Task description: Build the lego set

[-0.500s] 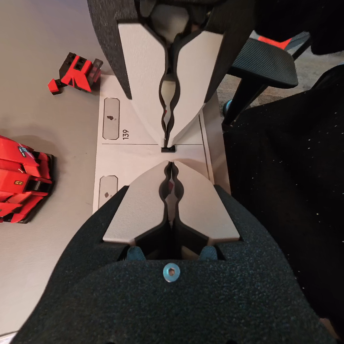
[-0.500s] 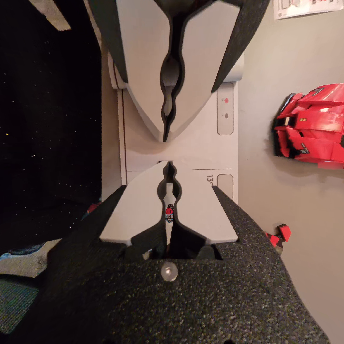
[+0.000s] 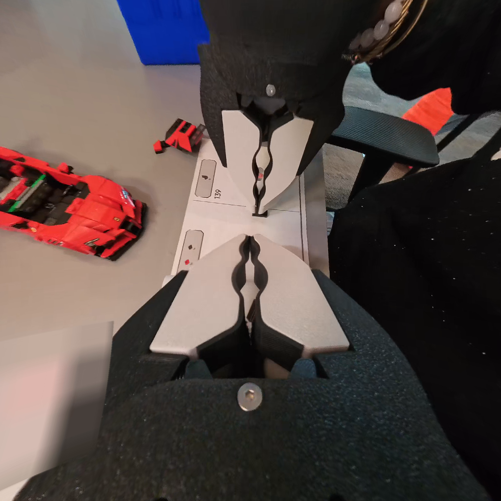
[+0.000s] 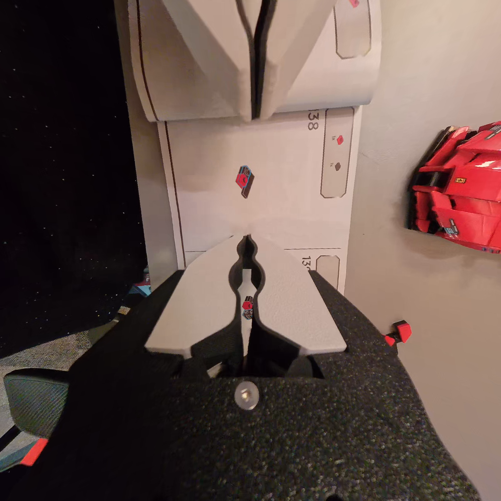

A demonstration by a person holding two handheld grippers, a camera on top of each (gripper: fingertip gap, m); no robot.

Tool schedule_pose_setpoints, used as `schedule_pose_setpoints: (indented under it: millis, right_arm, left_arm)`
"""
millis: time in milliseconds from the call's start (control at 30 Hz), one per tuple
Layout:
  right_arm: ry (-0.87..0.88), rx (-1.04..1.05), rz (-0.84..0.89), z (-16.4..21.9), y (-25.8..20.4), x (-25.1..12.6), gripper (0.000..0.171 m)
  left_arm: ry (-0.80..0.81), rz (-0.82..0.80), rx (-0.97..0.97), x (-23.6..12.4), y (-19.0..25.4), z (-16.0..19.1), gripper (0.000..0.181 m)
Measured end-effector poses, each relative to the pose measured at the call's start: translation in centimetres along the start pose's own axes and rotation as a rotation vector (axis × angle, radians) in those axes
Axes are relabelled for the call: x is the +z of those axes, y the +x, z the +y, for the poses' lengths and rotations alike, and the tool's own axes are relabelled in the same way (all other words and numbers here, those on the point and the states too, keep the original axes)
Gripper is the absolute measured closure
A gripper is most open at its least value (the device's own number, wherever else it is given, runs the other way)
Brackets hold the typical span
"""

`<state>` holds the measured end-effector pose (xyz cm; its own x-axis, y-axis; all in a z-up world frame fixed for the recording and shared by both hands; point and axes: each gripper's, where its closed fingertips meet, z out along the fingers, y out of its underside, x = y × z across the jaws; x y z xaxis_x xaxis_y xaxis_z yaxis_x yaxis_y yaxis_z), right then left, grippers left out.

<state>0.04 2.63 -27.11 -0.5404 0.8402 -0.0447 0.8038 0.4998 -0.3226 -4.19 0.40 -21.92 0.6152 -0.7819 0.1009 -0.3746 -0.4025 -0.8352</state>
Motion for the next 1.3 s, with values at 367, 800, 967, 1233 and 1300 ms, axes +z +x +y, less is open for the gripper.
schedule_pose_setpoints:
  millis: [367, 800, 967, 1233, 1300]
  right_arm:
    - [-0.094, 0.012, 0.037, 0.1, 0.0, 0.0, 0.171]
    - [0.148, 0.046, 0.031, -1.1, 0.6, -3.4, 0.159]
    - [0.293, 0.149, 0.094, 1.1, -0.4, -8.0, 0.144]
    - [0.447, 0.373, 0.332, 8.7, -2.0, -14.0, 0.14]
    - [0.498, 0.406, 0.365, 9.7, -2.2, -14.6, 0.14]
  left_arm:
    - [0.026, -0.014, 0.002, -1.1, -0.3, -0.1, 0.181]
    - [0.147, -0.175, -0.07, -5.2, -3.0, -0.8, 0.174]
    - [0.102, -0.146, -0.051, -3.7, -2.5, -0.3, 0.166]
    - [0.073, -0.16, -0.105, -3.0, -3.0, 0.0, 0.141]
    - [0.1, -0.151, -0.136, -3.0, -2.7, -0.3, 0.127]
